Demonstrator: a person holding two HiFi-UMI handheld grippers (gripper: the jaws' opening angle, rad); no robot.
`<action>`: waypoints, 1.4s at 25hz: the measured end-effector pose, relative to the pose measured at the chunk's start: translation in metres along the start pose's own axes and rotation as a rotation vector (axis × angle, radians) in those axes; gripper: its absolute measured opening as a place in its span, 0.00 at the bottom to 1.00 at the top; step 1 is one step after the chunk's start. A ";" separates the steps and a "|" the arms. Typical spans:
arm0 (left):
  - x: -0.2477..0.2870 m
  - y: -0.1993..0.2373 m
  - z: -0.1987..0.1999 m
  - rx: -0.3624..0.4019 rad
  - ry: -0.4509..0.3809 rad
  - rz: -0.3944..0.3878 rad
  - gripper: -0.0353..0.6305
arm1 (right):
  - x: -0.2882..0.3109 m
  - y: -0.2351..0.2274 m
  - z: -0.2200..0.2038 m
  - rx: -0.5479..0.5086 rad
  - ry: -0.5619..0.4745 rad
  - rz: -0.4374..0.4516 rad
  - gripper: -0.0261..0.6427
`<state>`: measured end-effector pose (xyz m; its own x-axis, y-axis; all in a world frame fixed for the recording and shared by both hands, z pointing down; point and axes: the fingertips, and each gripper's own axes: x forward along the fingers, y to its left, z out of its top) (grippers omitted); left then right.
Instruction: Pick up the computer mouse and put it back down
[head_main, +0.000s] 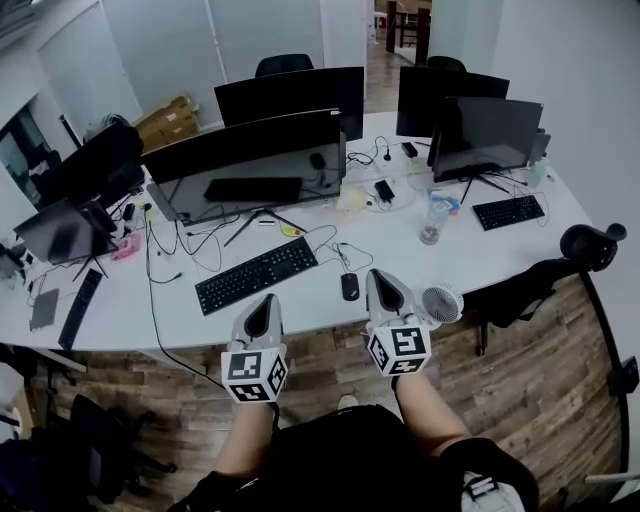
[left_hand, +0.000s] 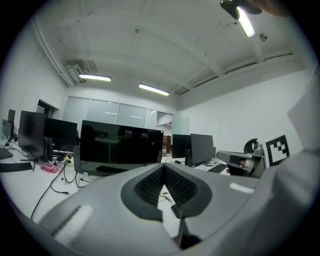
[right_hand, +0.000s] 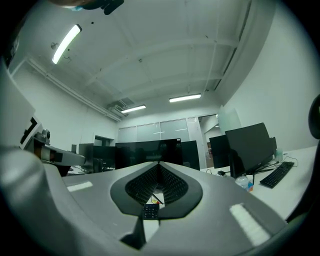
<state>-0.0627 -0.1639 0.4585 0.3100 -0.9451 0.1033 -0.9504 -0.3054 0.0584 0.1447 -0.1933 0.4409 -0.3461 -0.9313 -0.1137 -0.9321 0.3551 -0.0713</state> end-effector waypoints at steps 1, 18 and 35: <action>0.009 0.001 -0.001 -0.006 0.005 0.007 0.13 | 0.008 -0.003 -0.003 0.001 0.008 0.010 0.03; 0.094 0.029 -0.030 -0.056 0.116 0.008 0.13 | 0.088 -0.036 -0.070 0.032 0.145 -0.017 0.04; 0.104 0.072 -0.035 -0.056 0.142 0.019 0.13 | 0.121 -0.043 -0.248 -0.022 0.630 -0.122 0.26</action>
<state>-0.0984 -0.2801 0.5083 0.2957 -0.9235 0.2445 -0.9547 -0.2765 0.1101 0.1159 -0.3412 0.6760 -0.2273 -0.8366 0.4984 -0.9685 0.2475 -0.0262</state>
